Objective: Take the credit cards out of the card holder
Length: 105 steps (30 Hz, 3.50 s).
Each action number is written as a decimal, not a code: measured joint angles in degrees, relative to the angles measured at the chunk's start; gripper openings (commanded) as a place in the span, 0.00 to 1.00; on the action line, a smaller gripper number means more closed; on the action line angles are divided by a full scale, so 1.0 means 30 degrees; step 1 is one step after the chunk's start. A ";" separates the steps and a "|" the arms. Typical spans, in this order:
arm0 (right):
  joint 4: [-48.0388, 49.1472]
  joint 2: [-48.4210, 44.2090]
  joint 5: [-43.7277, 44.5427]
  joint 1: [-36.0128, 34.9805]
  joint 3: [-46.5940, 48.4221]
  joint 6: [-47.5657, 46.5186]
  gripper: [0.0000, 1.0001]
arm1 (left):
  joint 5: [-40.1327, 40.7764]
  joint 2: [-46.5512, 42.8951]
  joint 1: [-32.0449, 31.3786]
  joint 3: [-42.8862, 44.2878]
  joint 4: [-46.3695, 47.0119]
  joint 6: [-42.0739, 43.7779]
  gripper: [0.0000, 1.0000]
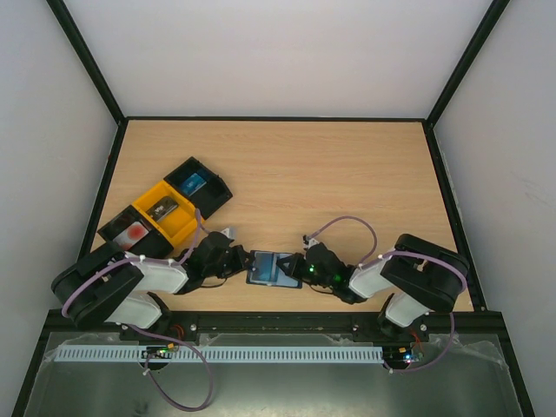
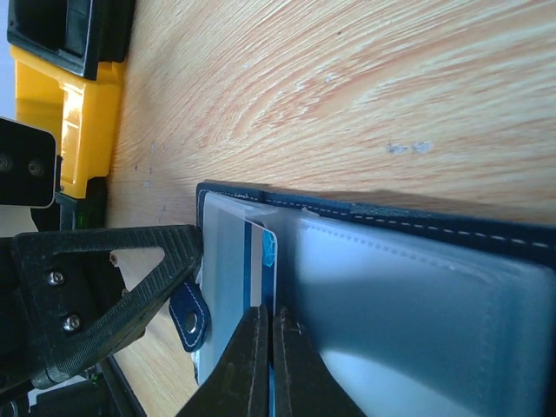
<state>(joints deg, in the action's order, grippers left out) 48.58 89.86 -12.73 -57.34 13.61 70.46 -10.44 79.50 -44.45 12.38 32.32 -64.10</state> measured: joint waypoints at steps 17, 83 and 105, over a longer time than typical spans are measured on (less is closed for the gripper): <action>0.2011 0.0627 -0.0568 0.0124 -0.0699 0.0270 0.19 | 0.0000 -0.0007 0.0000 -0.0029 0.0051 -0.0051 0.03; -2.3292 -1.4127 0.6994 0.0488 0.7089 1.1672 0.02 | 0.7118 -0.5574 -0.8670 0.5850 -0.6994 2.0560 0.61; -2.3190 -1.4608 0.5836 0.0488 0.6353 1.2036 0.02 | 1.0156 -0.2812 -0.9559 0.6251 -0.3592 2.6126 0.49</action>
<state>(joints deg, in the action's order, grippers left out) -20.99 46.04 4.78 -55.88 32.67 106.56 20.03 71.07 -73.12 31.14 21.54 14.28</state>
